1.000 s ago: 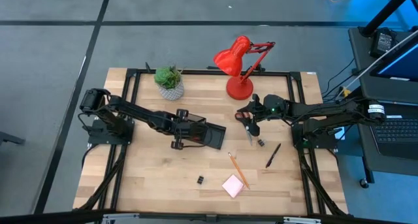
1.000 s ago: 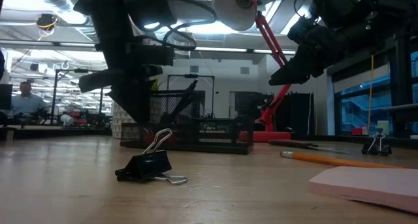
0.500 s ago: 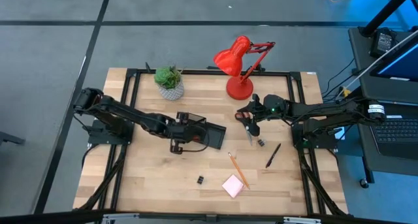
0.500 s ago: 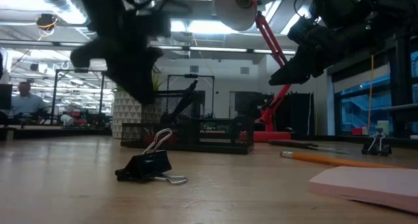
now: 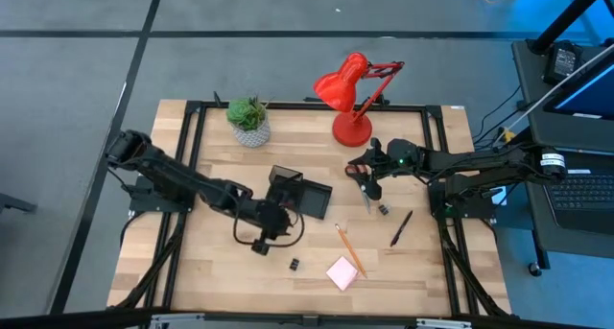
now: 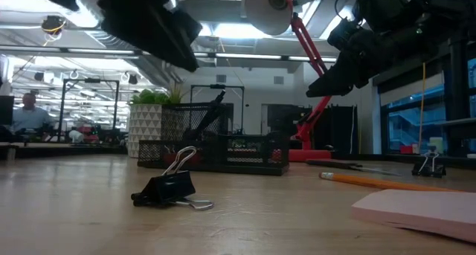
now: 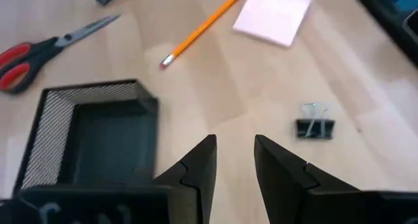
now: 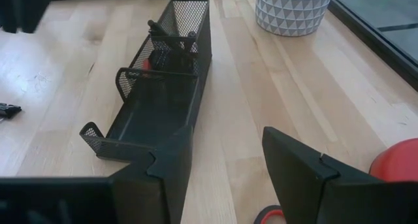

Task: Pick and place office supplies into organizer
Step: Put the bottom black binder clip into the black desk organizer

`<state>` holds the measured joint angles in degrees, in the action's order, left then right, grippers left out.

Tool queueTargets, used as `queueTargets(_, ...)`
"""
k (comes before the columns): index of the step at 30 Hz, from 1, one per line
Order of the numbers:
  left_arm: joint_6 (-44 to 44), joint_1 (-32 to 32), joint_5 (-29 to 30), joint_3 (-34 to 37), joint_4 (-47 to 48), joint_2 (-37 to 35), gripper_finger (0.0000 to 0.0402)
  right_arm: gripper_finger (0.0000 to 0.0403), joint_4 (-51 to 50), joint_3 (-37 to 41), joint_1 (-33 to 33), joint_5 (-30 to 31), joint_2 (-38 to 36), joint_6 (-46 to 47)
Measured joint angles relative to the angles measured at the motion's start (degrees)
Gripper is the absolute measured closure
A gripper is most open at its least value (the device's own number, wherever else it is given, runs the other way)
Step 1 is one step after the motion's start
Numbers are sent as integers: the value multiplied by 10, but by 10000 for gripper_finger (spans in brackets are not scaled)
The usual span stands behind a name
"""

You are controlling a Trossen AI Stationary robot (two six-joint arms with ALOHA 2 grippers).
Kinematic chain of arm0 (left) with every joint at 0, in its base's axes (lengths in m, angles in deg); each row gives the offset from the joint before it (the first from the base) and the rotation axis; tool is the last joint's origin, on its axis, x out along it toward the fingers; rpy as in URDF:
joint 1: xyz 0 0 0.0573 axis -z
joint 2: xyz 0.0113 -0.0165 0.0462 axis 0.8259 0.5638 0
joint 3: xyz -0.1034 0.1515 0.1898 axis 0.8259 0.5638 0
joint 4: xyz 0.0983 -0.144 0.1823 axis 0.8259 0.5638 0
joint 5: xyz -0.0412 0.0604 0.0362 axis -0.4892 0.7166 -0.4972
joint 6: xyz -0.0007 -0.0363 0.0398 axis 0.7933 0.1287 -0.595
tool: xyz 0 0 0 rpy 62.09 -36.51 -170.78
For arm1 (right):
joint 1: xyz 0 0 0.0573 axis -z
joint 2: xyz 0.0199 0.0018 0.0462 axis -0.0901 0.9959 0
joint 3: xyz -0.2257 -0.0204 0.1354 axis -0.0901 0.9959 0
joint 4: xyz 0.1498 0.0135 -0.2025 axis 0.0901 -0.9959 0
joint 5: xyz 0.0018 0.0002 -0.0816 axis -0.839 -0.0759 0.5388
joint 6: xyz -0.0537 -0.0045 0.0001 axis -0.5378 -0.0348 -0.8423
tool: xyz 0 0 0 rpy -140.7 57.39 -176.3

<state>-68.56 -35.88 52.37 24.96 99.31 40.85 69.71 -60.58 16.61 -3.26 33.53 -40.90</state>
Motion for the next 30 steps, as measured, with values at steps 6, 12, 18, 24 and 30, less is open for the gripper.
queueTargets(6,-13,42,-5,0,-24,8,303,214,15,0,0,0,0,-12)
queueTargets(12,15,62,-4,0,-112,35,303,214,8,0,0,0,0,-5)
queueTargets(18,12,92,96,0,-157,66,303,214,-6,0,0,0,0,-1)
queueTargets(24,22,136,191,-31,-176,101,303,215,-25,0,0,0,0,1)
queueTargets(30,48,164,247,-142,-75,173,303,215,-31,0,0,0,0,1)
